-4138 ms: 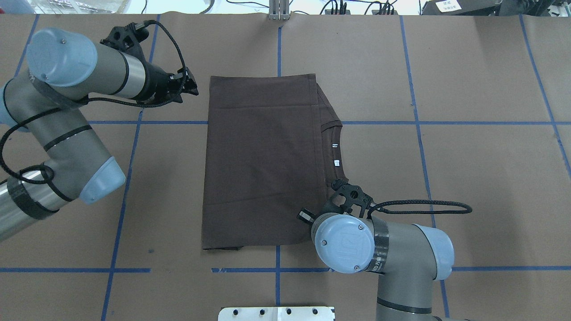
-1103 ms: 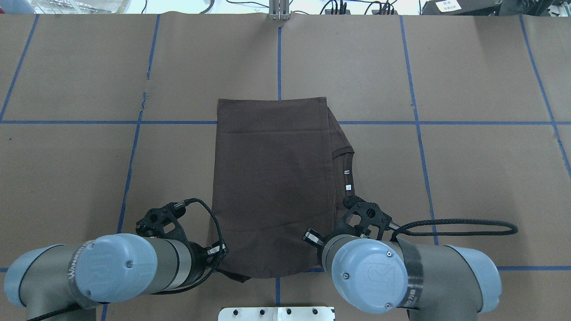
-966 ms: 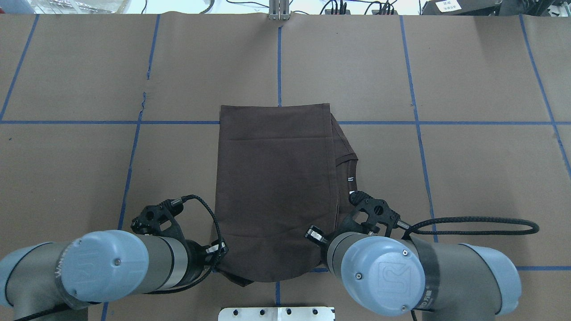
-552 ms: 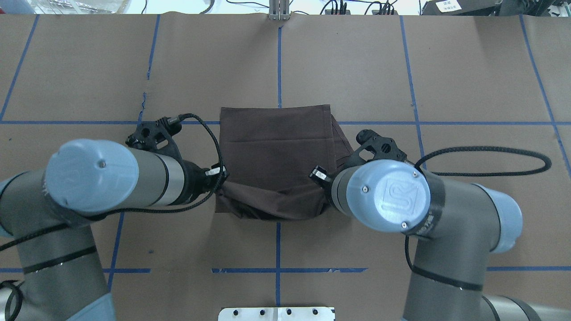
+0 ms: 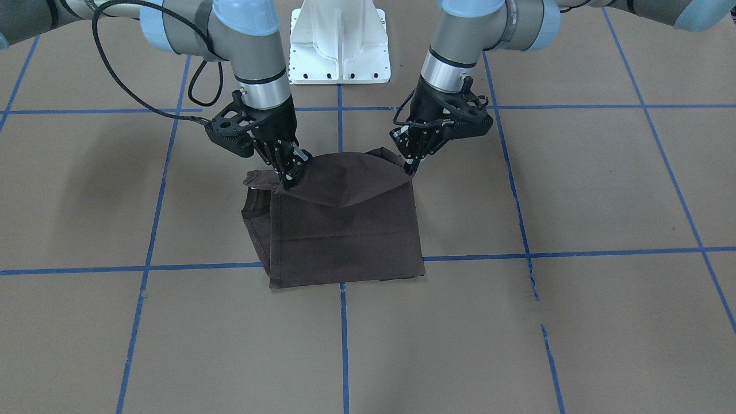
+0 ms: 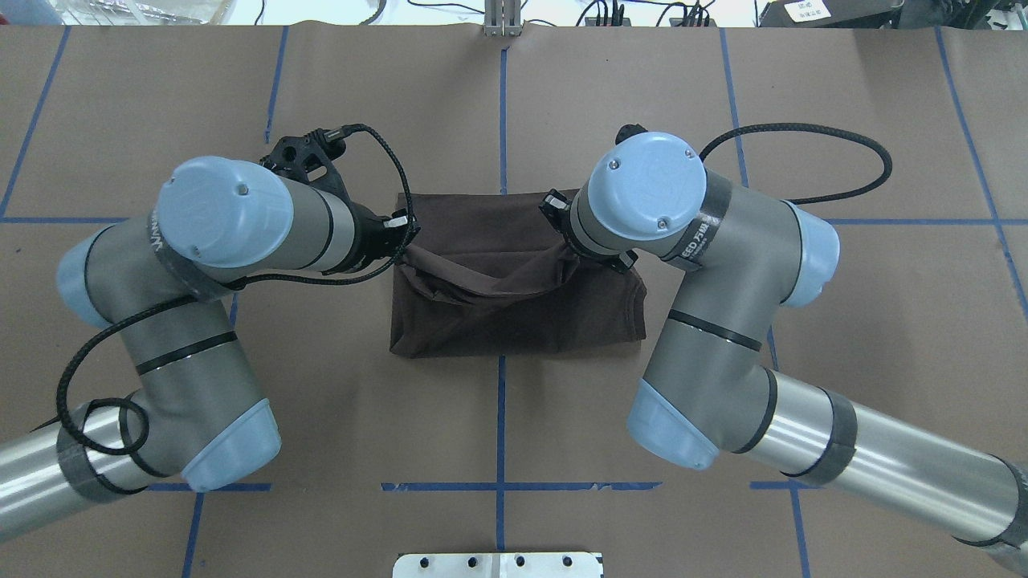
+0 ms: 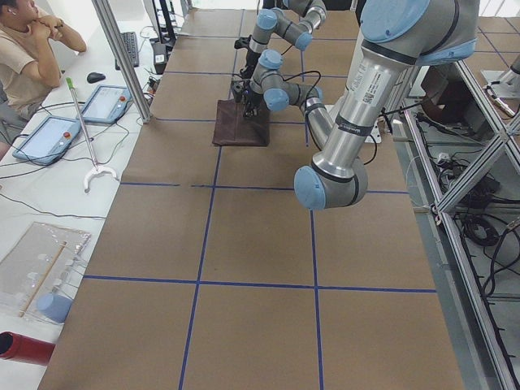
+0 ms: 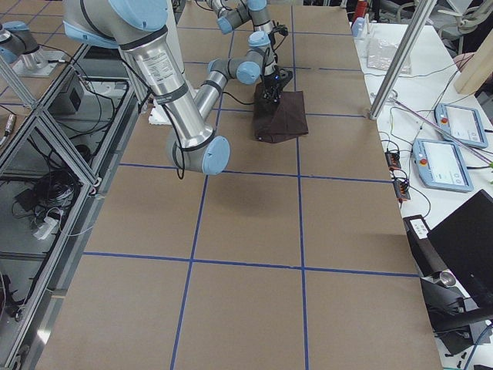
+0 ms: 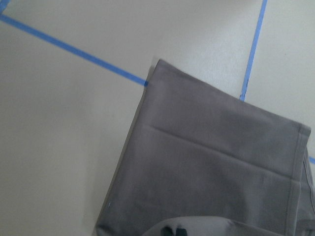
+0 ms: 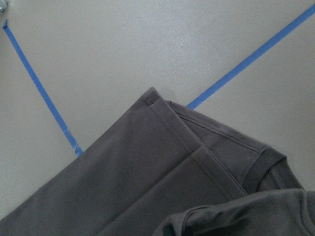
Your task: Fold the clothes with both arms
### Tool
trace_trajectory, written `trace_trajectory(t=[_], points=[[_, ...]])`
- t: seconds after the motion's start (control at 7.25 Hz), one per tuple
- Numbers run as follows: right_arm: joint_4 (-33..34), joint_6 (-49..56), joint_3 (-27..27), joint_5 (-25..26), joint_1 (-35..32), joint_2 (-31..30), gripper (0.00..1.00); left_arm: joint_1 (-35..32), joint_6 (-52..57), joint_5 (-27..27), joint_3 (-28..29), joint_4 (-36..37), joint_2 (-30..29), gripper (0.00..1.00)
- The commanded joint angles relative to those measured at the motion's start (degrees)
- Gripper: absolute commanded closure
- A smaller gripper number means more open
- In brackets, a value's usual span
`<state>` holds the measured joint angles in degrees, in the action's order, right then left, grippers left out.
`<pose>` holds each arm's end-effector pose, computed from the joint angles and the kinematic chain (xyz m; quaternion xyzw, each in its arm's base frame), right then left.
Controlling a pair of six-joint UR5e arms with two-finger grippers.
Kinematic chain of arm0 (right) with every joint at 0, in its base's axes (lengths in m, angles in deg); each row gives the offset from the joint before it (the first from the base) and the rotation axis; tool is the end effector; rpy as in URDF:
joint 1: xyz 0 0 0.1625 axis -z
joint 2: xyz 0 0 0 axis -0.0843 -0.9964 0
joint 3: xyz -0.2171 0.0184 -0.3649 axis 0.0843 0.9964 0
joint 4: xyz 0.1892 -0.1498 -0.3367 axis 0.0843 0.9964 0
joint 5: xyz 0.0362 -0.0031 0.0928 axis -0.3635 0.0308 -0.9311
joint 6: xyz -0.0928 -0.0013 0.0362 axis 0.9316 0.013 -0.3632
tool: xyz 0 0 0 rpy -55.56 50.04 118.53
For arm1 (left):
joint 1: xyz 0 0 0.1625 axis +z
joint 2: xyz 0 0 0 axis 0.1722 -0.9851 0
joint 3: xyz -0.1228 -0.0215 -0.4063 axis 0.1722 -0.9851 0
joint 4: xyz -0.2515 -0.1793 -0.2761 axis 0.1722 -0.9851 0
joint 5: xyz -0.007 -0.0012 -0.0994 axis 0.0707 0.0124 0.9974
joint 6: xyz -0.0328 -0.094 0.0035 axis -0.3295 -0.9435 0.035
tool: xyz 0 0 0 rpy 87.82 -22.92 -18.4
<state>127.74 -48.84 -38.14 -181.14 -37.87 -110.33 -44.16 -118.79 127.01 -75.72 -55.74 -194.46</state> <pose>-0.4914 -0.4653 0.1896 0.0098 -0.4145 0.3584 0.8364 0.4556 -0.4551 0.2083 0.0810 0.4961 -0.2384 0.8310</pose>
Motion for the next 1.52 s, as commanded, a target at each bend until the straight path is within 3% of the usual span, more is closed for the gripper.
trace_trajectory(t=[0.0, 0.14, 0.28, 0.41, 0.55, 0.69, 0.97, 1.1, 1.24, 1.38], points=[[-4.44, 3.22, 13.46, -2.03, -3.26, 6.76, 1.0, -4.14, 3.46, -0.32, 12.3, -6.74, -5.9, 1.0], [-11.96, 5.15, 21.62, -3.35, -5.27, 7.93, 1.0, -4.68, 5.84, -1.8, 19.31, -9.46, -7.24, 1.0], [-19.34, 10.74, 33.45, -6.67, -8.6, 12.55, 0.75, -6.43, 7.43, -4.68, 28.09, -17.93, -8.64, 0.62], [-22.55, 11.93, 41.14, -7.31, -10.72, 17.03, 0.2, -8.97, 11.36, -4.71, 29.91, -19.84, -8.92, 0.33], [-22.06, 11.76, 38.78, -8.01, -11.96, 17.08, 0.0, -9.34, 11.14, -4.8, 27.32, -19.25, -8.31, 0.24], [-21.44, 12.02, 37.28, -11.59, -14.06, 16.47, 0.0, -9.52, 11.23, -4.36, 21.47, -18.64, -4.74, 0.24], [-21.17, 13.85, 30.8, -16.0, -17.58, 10.08, 0.0, -10.22, 11.31, -4.01, 17.9, -18.54, -2.94, 0.27], [-21.17, 17.87, 25.89, -20.54, -21.25, 3.52, 0.0, -12.75, 12.79, 0.95, 16.85, -19.5, 0.28, 0.28], [-21.09, 29.31, 20.7, -25.2, -26.51, -4.2, 0.0, -18.08, 22.29, 9.88, 13.44, -19.95, 4.14, 0.28], [-17.95, 40.56, 19.0, -29.34, -33.09, -7.93, 0.0, -24.84, 31.79, 19.01, 10.89, -19.78, 9.22, 0.28]])
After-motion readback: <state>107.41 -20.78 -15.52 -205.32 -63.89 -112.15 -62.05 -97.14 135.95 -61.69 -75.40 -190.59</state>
